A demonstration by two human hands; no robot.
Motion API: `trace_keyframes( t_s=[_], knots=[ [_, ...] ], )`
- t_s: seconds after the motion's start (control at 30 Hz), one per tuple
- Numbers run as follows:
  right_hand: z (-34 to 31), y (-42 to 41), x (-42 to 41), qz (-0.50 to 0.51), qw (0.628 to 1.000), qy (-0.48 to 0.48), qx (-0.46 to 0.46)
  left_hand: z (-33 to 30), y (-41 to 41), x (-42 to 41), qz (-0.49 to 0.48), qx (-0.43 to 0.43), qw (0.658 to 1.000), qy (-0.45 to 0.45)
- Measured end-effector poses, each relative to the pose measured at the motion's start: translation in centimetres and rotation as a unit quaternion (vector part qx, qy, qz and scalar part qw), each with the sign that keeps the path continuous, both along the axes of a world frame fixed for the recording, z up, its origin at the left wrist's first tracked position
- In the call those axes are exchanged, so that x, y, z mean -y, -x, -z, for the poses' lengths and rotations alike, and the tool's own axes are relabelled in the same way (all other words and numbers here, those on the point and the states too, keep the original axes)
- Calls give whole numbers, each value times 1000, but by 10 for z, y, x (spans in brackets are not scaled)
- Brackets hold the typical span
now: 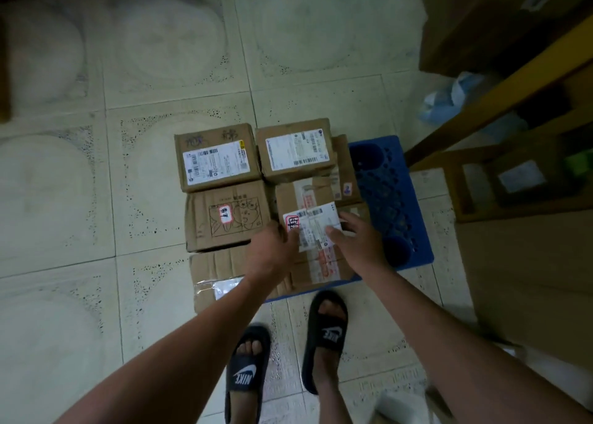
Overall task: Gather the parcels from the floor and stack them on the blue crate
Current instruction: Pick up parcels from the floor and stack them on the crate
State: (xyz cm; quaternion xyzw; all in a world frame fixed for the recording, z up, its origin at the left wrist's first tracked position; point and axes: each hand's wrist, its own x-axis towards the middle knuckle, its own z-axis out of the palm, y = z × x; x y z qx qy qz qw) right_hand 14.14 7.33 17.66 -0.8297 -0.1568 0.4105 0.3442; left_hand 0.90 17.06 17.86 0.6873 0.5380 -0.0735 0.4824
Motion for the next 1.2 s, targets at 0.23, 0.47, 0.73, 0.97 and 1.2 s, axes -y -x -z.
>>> trace_keyframes(
  t_s=[0.23,0.47,0.73,0.97,1.2],
  knots=[
    [21,-31,-18,-57,998,9,-18,15,-28,-17,-26,-54,998,-10],
    [29,-41,-27,-96,995,0,-31,16,-40,-22,-32,-106,992,-52],
    [26,-25,-6,-103,994,6,-47,12,-22,-3,-22,-99,994,-40],
    [37,-10,1,-77,996,-4,-46,22,-10,10,-6,-65,995,-79],
    [55,4,8,-88,996,30,-10,25,-1,14,-7,-44,993,-109]
  ],
)
